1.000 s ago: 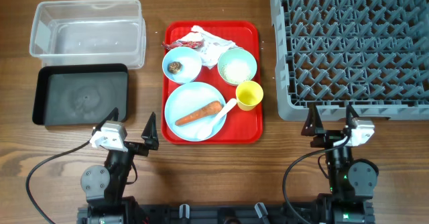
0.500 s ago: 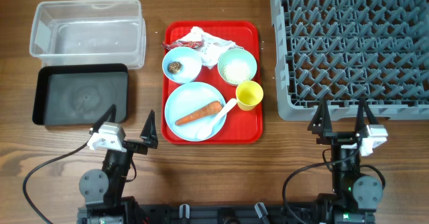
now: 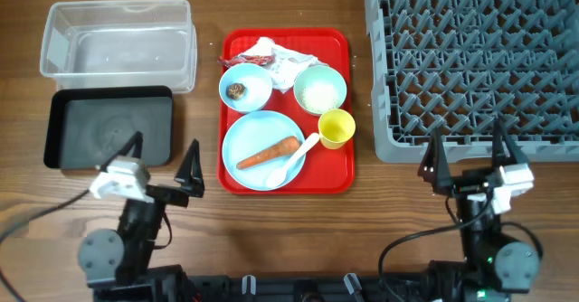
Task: Sort waste into correct bins and load items into the dishwasher rack
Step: 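Reach the left gripper to the small blue bowl and grasp it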
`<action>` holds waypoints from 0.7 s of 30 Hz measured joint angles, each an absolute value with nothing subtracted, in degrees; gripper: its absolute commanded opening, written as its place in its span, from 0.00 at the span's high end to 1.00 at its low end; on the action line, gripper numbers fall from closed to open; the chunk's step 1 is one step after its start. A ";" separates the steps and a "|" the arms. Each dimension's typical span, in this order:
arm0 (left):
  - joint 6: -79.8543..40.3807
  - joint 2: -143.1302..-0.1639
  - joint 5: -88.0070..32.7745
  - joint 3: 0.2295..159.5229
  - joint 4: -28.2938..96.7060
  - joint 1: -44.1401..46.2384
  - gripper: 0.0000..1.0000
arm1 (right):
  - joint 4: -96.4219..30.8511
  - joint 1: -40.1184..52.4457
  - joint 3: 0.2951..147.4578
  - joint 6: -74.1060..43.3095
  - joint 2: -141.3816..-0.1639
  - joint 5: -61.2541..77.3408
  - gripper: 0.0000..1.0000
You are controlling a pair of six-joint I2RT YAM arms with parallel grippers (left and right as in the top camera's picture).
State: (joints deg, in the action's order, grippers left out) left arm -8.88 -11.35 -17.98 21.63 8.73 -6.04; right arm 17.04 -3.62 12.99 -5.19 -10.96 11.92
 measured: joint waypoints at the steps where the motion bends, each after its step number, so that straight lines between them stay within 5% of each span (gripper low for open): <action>1: -8.91 -13.63 -17.96 24.27 9.91 -6.00 0.00 | 16.95 -3.62 14.79 -4.97 -13.41 13.28 0.00; 12: -7.38 -42.68 -17.96 54.24 31.29 -4.40 0.00 | -7.86 -3.60 46.89 -0.82 -43.24 24.25 0.00; 21: -3.22 -73.06 -15.64 79.55 52.97 6.28 0.00 | -34.39 -3.60 73.30 3.01 -64.79 25.93 0.00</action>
